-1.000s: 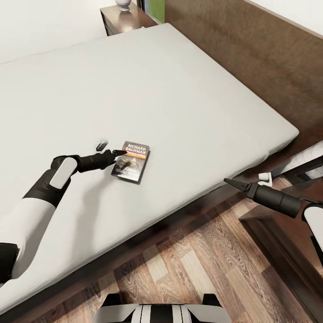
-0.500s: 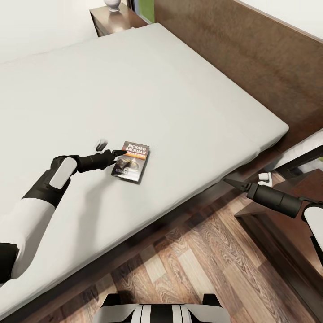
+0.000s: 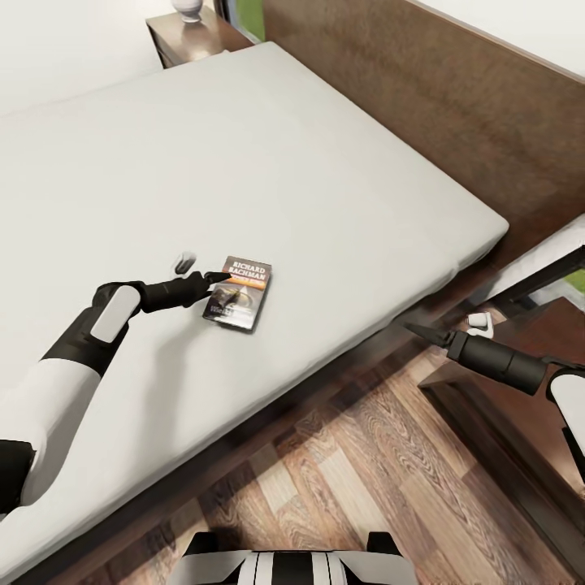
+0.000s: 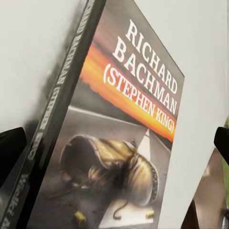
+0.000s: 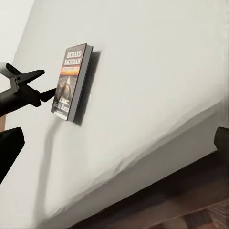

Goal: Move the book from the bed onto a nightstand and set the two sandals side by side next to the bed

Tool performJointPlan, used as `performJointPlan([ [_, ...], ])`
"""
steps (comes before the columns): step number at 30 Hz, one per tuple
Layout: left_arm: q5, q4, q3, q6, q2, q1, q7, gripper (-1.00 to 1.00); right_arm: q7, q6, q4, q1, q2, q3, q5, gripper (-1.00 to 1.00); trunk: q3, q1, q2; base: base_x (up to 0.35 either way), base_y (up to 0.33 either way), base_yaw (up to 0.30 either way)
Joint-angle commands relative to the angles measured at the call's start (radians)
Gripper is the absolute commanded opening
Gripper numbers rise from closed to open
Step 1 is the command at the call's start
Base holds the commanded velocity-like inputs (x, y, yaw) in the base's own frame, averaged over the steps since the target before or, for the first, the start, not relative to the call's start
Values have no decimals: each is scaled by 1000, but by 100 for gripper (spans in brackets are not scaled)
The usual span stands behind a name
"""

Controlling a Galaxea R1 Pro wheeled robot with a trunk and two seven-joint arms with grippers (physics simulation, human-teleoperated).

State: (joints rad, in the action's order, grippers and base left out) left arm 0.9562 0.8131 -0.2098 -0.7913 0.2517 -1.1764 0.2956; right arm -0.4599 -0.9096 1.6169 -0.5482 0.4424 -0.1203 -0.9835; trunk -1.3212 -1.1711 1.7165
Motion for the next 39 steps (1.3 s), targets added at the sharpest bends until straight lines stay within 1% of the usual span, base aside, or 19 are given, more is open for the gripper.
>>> performJointPlan([
  [1,-3,0,-3,-2,1,0,3,100,-5,-5,0,-1,0,-1,3,100,0,0,0,0,0,-221],
  [26,3,12,-1,-3,0,3,8,100,-4,-5,0,-1,-1,1,3,100,0,0,0,0,0,-257],
  [39,10,42,3,-6,7,8,29,100,-3,-5,0,-1,-1,4,3,100,0,0,0,0,0,-265],
])
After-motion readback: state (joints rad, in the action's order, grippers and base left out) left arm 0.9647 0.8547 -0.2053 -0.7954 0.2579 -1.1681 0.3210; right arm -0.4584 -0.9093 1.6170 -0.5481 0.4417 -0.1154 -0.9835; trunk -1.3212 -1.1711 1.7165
